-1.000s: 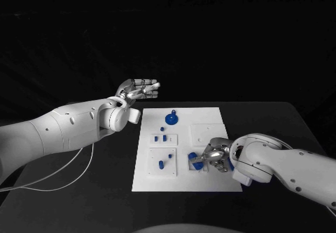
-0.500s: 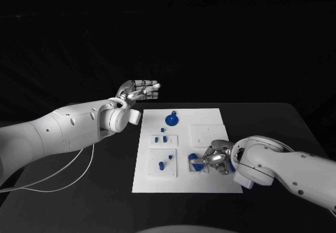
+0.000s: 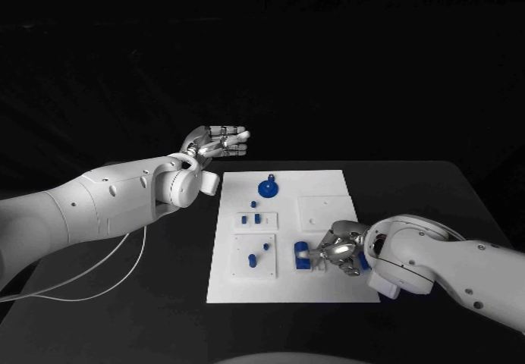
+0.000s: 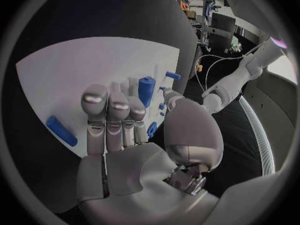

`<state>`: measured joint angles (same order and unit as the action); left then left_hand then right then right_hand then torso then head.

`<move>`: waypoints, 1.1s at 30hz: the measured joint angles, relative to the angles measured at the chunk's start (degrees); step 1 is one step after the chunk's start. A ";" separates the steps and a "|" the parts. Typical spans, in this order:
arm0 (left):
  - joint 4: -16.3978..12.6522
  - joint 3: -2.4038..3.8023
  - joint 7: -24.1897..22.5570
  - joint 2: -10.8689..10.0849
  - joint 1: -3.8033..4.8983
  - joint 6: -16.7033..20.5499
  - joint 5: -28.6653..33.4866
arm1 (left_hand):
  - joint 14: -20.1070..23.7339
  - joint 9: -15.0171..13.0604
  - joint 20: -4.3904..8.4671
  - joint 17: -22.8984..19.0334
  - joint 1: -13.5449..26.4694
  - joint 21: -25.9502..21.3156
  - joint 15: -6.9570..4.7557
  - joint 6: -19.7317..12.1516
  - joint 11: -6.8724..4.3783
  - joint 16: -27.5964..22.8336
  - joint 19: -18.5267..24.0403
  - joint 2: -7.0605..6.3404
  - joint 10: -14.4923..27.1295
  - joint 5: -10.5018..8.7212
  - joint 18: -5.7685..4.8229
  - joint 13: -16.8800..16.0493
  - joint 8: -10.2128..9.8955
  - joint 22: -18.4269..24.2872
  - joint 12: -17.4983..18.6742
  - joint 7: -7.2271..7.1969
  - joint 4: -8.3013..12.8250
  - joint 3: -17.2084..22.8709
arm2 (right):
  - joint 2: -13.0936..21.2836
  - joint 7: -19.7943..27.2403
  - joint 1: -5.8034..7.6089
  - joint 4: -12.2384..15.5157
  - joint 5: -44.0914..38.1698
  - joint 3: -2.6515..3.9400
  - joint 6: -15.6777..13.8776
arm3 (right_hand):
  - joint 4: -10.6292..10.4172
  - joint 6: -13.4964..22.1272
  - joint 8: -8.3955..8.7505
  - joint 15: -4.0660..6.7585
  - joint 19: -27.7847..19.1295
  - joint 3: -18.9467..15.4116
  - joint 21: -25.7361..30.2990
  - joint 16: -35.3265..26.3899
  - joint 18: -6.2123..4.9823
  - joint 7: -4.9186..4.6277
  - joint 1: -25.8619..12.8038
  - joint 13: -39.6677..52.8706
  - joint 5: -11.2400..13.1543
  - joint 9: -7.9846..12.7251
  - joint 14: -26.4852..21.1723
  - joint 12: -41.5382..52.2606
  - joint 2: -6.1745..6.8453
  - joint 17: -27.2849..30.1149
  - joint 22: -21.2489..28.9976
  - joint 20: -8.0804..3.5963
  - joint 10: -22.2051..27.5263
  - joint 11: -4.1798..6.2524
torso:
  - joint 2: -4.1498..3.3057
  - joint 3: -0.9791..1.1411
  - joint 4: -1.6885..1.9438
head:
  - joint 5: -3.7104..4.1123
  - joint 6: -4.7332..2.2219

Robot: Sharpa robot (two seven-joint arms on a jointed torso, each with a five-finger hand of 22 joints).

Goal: Assemble the parts on the task board

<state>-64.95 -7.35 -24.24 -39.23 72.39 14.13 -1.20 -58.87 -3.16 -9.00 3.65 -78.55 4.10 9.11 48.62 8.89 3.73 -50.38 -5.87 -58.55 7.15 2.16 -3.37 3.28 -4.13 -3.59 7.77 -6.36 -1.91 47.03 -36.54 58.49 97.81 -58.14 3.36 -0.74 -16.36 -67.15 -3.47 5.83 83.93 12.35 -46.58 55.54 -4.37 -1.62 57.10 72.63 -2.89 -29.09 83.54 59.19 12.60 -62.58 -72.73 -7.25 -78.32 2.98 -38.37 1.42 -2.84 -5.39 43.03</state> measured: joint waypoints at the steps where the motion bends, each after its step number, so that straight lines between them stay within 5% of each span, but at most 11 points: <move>1: 0.00 0.00 0.00 0.00 0.00 -0.01 0.00 | 0.00 0.00 0.00 0.00 0.00 0.00 0.00 0.00 0.00 0.00 0.00 0.00 0.00 0.00 0.00 0.00 0.00 0.00 0.00 0.00 0.00 0.00 | 0.14 0.03 -0.02 0.09 0.05 -0.01 0.00 | 0.00 0.00 -0.01 0.00 0.00 0.00 0.00 0.00 0.00 0.00 0.00 -0.01 0.00 0.03 0.00 0.00 0.00 -0.01 0.00 0.00 0.00 0.00 | 0.00 -0.01 0.01 | 0.02 -0.03; 10: 0.13 -0.01 0.06 -0.03 -0.03 -0.08 0.02 | 0.00 0.00 0.00 0.00 0.00 0.00 0.00 0.00 0.00 0.00 0.00 0.00 0.00 0.00 0.00 0.00 0.00 0.00 0.00 0.00 0.00 0.00 | 1.29 0.40 -0.06 0.98 0.28 0.05 -0.01 | 0.03 -0.41 -0.01 0.00 0.00 0.03 0.00 -0.19 0.00 0.00 0.34 -0.02 0.00 -0.06 0.00 -0.24 -0.34 -0.01 0.01 0.00 -0.14 -0.14 | 0.00 -0.04 0.03 | 0.07 -0.05; 13: 0.14 -0.01 0.07 -0.05 -0.03 -0.10 0.02 | 0.00 0.00 0.00 0.00 0.00 0.00 0.00 0.00 0.00 0.00 0.00 0.00 0.00 0.00 0.00 0.00 0.00 0.00 0.00 0.00 0.00 0.00 | 1.54 0.75 -0.07 1.13 0.28 0.13 0.01 | 1.67 -1.53 -0.34 0.01 0.00 0.98 0.00 -0.19 0.00 0.25 2.46 -0.02 -0.46 -1.00 0.01 -0.24 -1.48 -0.01 0.01 0.00 -0.51 0.09 | -0.01 -0.04 0.04 | 0.19 -0.19; 15: 0.16 -0.01 0.08 -0.07 -0.03 -0.11 0.02 | 0.00 0.00 0.00 0.00 0.00 0.00 0.00 0.00 0.00 0.00 0.00 0.00 0.00 0.00 0.00 0.00 0.00 0.00 0.00 0.00 0.00 0.00 | 1.76 1.21 -0.07 1.23 0.20 0.16 0.04 | 5.21 -2.62 -0.68 0.29 0.00 0.93 0.00 -0.19 0.00 0.75 4.19 0.04 -2.42 -3.83 0.25 0.02 -2.69 0.02 0.01 0.00 -0.66 0.22 | -0.01 -0.04 0.05 | 0.23 -0.21; 17: 0.17 -0.01 0.08 -0.07 -0.04 -0.12 0.02 | 0.00 0.00 0.00 0.00 0.00 0.00 0.00 0.00 0.00 0.00 0.00 0.00 0.00 0.00 0.00 0.00 0.00 0.00 0.00 0.00 0.00 0.00 | 1.96 1.84 -0.07 1.27 0.07 0.22 0.07 | 9.67 -3.28 -0.68 0.54 0.14 1.20 0.00 -0.19 0.00 1.39 5.46 0.48 -4.13 -8.83 0.08 0.74 -3.97 0.19 0.02 -0.17 -0.94 0.51 | -0.01 -0.04 0.05 | 0.19 -0.15; 20: 0.17 -0.01 0.08 -0.07 -0.04 -0.13 0.02 | 0.00 0.00 0.00 0.00 0.00 0.00 0.00 0.00 0.00 0.00 0.00 0.00 0.00 0.00 0.00 0.00 0.00 0.00 0.00 0.00 0.00 0.00 | 2.10 2.66 -0.07 1.30 -0.13 0.25 0.09 | 13.31 -3.73 -0.68 0.62 0.11 1.00 0.00 -0.19 0.00 1.83 6.81 0.85 -6.45 -13.52 0.16 1.12 -4.85 0.34 0.09 -0.54 -1.07 0.64 | -0.01 -0.03 0.05 | 0.09 -0.01; 22: 0.16 -0.01 0.09 -0.07 -0.05 -0.15 0.02 | 0.00 0.00 0.12 0.00 0.00 0.00 0.00 0.00 0.00 0.00 -0.12 0.00 0.00 0.00 0.00 0.00 0.00 0.00 0.00 0.01 0.16 -0.16 | 2.09 3.34 -0.07 1.31 -0.35 0.26 0.09 | 15.47 -4.02 -0.68 0.81 0.10 0.73 0.00 -0.42 0.00 2.11 7.69 0.88 -10.28 -15.89 0.17 1.12 -5.43 0.50 0.09 -0.54 -1.01 1.05 | -0.01 -0.03 0.04 | 0.08 0.08; 26: 0.10 -0.01 0.09 -0.10 -0.06 -0.16 0.02 | 0.00 0.00 0.21 0.00 -0.23 0.00 0.00 0.32 0.00 0.00 -0.22 0.23 0.00 0.00 0.01 0.00 0.00 0.00 0.00 0.32 0.53 -0.10 | 1.82 4.35 -0.07 1.29 -0.77 0.28 0.07 | 19.09 -3.98 -0.51 0.92 -0.02 0.55 0.00 -0.42 0.01 2.55 7.79 0.88 -14.11 -19.96 0.07 1.12 -5.94 0.66 0.20 -0.67 -1.18 1.38 | -0.01 -0.03 0.04 | 0.08 0.43; 33: 0.06 -0.01 0.09 -0.12 -0.07 -0.18 0.02 | 0.00 0.00 0.21 0.00 0.00 0.00 0.00 0.31 0.00 0.00 -0.22 0.46 0.00 0.00 0.01 0.00 0.00 0.00 0.00 0.32 0.70 -0.26 | 0.92 5.19 -0.40 1.17 -1.31 0.30 -0.25 | 21.29 -4.40 -0.51 1.10 0.11 1.21 0.00 -0.42 0.01 2.98 6.78 1.35 -14.43 -28.88 0.25 1.50 -6.95 1.05 0.30 -0.95 -1.46 1.65 | -0.02 -0.02 0.03 | 0.10 0.73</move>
<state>-64.89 -7.36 -24.15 -39.34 72.32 13.95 -1.18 -58.87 -3.16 -8.79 3.65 -78.55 4.11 9.11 48.93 8.89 3.73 -50.60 -5.41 -58.55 7.15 2.17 -3.37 3.28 -4.13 -3.59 8.08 -5.66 -2.18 47.95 -31.35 58.08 98.98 -59.45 3.66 -0.99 4.93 -71.55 -3.97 6.94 84.04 13.56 -46.58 55.12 -4.36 1.35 63.88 73.98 -17.32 -57.97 83.79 60.70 5.64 -61.53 -72.44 -8.20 -79.77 4.63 -38.39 1.40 -2.81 -5.30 43.76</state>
